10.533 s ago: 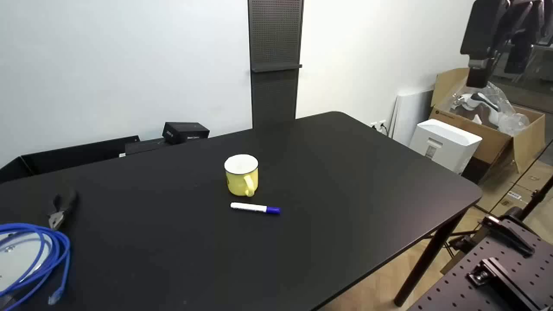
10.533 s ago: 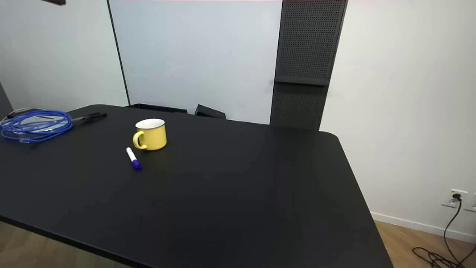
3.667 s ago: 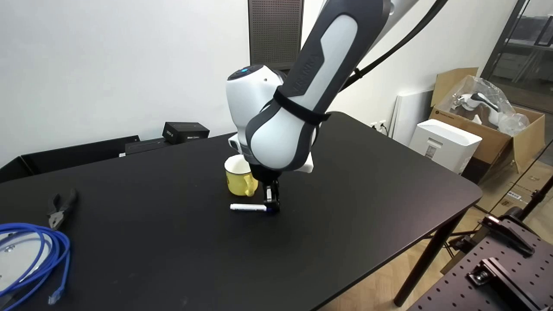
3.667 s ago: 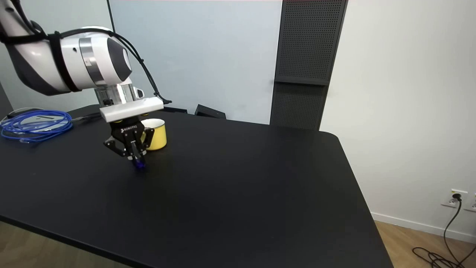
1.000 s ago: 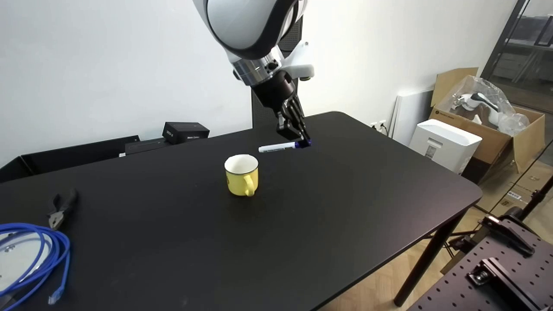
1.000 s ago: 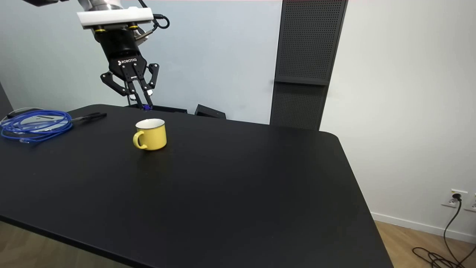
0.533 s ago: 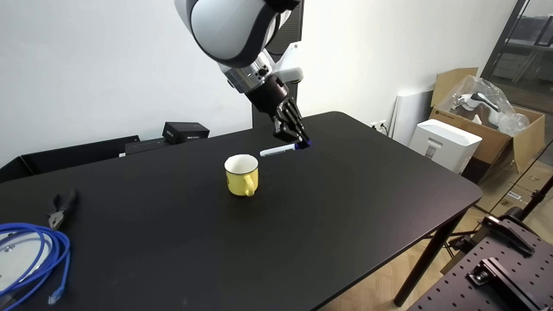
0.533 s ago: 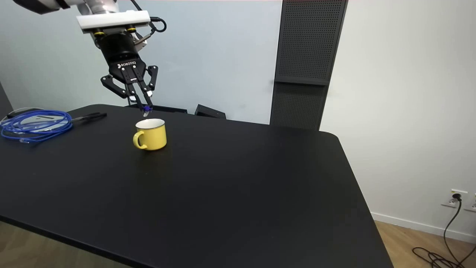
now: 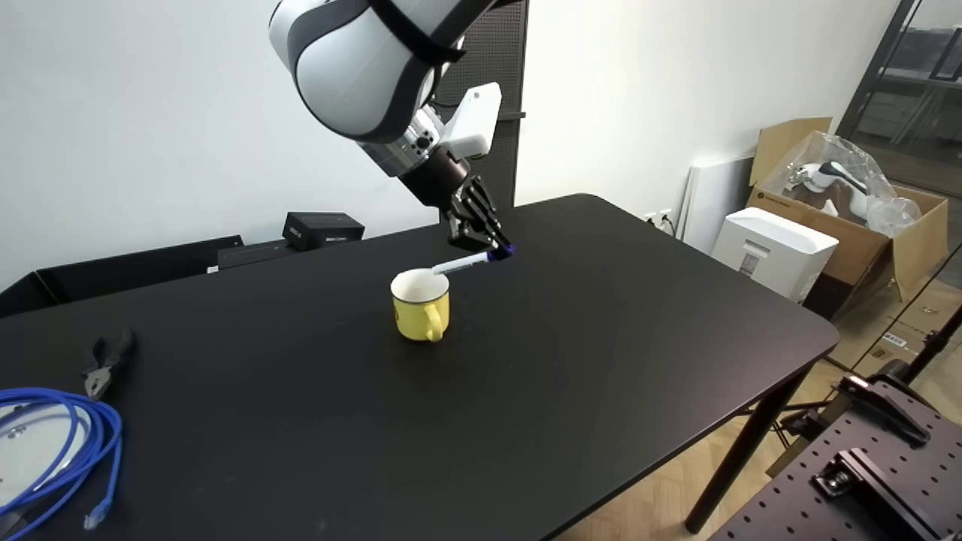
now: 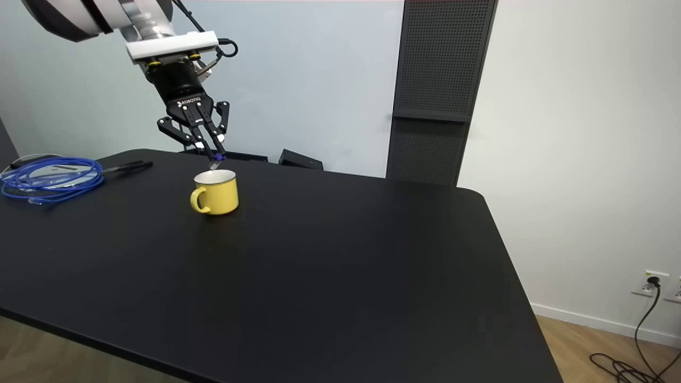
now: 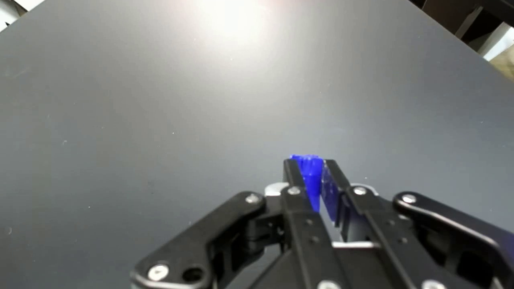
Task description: Place the blue marker in the yellow mug
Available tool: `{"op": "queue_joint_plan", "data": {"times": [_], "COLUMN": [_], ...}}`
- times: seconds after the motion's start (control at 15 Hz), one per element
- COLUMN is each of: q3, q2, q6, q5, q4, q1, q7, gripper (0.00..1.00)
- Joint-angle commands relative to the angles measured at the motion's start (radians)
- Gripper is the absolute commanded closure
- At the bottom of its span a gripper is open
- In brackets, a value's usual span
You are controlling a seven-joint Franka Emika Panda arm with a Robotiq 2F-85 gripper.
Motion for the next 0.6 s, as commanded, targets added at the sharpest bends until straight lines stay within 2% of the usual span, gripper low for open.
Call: {"op": "queue_joint_plan", "data": {"times": [0.0,0.33,0.4,0.53], "q3": [-0.004,-0.009,-0.009,-0.011], "q2": [0.082,0.147,0.156,0.172], "q6": [-0.029,-0.04,-0.041,-0.045], "q5": [-0.023,-0.024,-0.024,-0.023], "q4": [0.104,0.172,0.181,0.201], "q1": [0.022,0.043,0.046,0.051], "q7": [0.002,-0.008,-0.01,-0.015], "gripper": [0.96,0.96,0.63,0.5]}}
